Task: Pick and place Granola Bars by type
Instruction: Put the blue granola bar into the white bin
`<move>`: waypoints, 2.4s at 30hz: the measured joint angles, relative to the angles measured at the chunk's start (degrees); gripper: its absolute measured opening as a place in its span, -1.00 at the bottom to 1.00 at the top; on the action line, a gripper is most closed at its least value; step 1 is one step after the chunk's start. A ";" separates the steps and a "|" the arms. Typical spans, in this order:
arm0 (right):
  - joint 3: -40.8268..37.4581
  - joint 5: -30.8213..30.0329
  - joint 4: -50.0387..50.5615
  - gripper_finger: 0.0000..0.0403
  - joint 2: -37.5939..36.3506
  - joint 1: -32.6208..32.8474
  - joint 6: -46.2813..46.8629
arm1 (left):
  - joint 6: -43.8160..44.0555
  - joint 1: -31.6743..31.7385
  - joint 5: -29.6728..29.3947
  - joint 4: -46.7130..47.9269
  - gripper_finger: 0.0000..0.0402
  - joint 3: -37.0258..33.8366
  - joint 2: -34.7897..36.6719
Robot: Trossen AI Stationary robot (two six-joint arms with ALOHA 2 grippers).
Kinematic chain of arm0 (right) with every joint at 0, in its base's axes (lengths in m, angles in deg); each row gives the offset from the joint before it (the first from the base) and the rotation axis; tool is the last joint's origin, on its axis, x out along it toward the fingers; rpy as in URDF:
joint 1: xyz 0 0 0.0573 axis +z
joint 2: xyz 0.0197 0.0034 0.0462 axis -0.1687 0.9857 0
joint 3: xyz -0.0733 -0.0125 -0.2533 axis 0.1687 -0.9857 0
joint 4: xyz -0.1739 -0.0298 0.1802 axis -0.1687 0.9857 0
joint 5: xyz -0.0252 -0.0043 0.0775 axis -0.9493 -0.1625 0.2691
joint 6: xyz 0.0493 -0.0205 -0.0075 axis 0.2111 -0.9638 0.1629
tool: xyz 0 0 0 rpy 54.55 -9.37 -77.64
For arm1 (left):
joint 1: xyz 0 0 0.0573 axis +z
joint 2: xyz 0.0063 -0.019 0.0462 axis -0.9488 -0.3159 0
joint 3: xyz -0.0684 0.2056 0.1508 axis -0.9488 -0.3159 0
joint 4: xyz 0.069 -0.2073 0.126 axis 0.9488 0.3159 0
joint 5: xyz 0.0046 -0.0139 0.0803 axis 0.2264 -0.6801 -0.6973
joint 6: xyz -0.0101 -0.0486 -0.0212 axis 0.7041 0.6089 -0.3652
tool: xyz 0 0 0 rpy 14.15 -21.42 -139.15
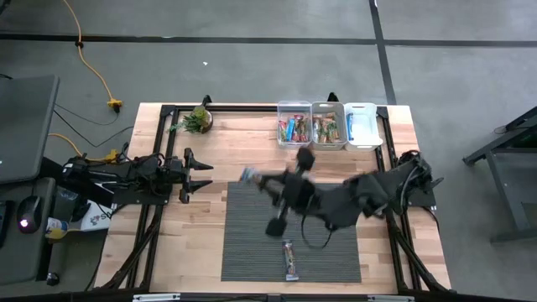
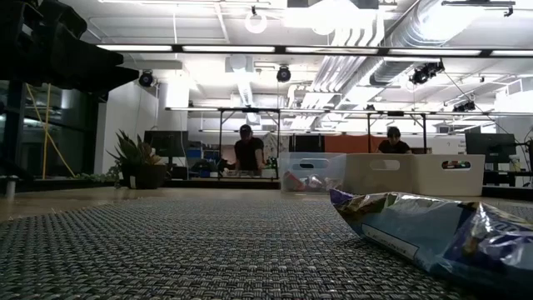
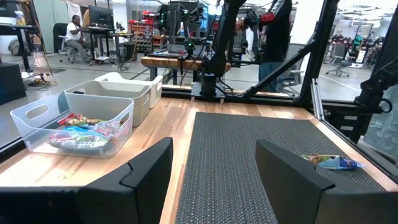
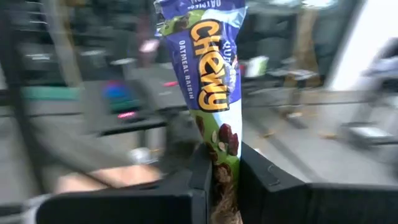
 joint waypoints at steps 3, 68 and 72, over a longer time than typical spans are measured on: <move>-2.99 -7.71 -0.42 -0.82 -3.71 -1.66 -3.12 | 0.01 0.00 0.00 0.01 0.13 0.01 -0.01; -98.05 27.15 -0.36 -0.86 -50.34 -78.34 33.28 | 0.00 0.01 0.00 0.01 0.13 0.01 -0.01; -98.05 31.41 -0.38 -0.81 -46.71 -79.63 33.21 | 0.01 0.00 0.00 0.01 0.13 0.01 0.00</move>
